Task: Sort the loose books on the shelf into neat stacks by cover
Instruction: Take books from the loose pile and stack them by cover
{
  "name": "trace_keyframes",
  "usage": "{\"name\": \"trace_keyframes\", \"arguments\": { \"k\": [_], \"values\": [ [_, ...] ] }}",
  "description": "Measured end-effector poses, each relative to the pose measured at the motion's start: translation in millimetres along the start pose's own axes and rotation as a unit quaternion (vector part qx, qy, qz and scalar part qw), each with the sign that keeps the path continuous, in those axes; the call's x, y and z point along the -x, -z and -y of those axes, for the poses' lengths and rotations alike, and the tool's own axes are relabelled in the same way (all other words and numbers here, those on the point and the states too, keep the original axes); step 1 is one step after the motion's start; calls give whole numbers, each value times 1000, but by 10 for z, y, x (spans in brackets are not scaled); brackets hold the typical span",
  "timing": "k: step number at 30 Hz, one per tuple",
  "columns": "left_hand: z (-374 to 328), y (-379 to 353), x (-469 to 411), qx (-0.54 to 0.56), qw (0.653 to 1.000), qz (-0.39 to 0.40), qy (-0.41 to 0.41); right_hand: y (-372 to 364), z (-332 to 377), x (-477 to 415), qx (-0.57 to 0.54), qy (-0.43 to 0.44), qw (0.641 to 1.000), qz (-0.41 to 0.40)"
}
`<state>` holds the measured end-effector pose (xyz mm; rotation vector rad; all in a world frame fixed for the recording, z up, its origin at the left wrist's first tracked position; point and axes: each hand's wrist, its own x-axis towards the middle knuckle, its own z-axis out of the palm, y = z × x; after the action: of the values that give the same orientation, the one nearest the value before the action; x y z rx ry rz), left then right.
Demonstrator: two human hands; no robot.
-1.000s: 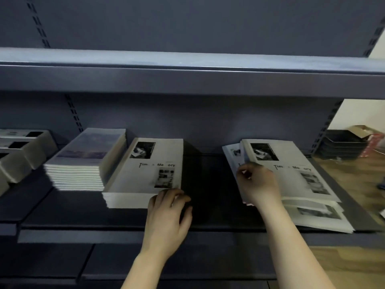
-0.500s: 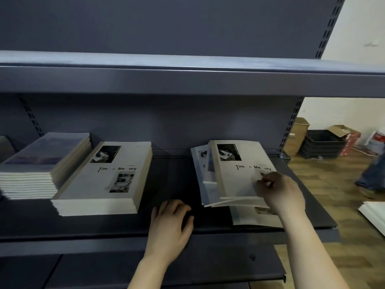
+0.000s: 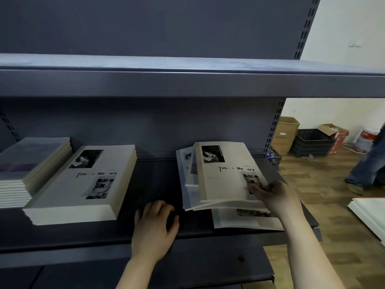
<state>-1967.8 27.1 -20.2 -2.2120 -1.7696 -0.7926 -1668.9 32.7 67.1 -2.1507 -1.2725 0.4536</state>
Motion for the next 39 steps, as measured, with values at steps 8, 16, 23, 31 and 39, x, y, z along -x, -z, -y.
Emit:
{"name": "trace_keyframes", "arguments": {
  "k": [8, 16, 23, 31, 39],
  "values": [
    [7, -1, 5, 8, 1000, -4, -2, -29, -7, -72, -81, 22, 996, -30],
    [19, -5, 26, 11, 1000, 6, -2, -64, -60, -31, -87, 44, 994, -56],
    [15, 7, 39, 14, 1000, 4, -3, -143, -127, -48, -175, -3, 983, -49],
    [21, 12, 48, 18, 1000, 15, 2, -139, -87, -6, -233, -21, 971, -45],
    [17, 32, 55, 15, 1000, 12, 2, -100, -54, 55, -308, -26, 951, -32]
  ]
}}
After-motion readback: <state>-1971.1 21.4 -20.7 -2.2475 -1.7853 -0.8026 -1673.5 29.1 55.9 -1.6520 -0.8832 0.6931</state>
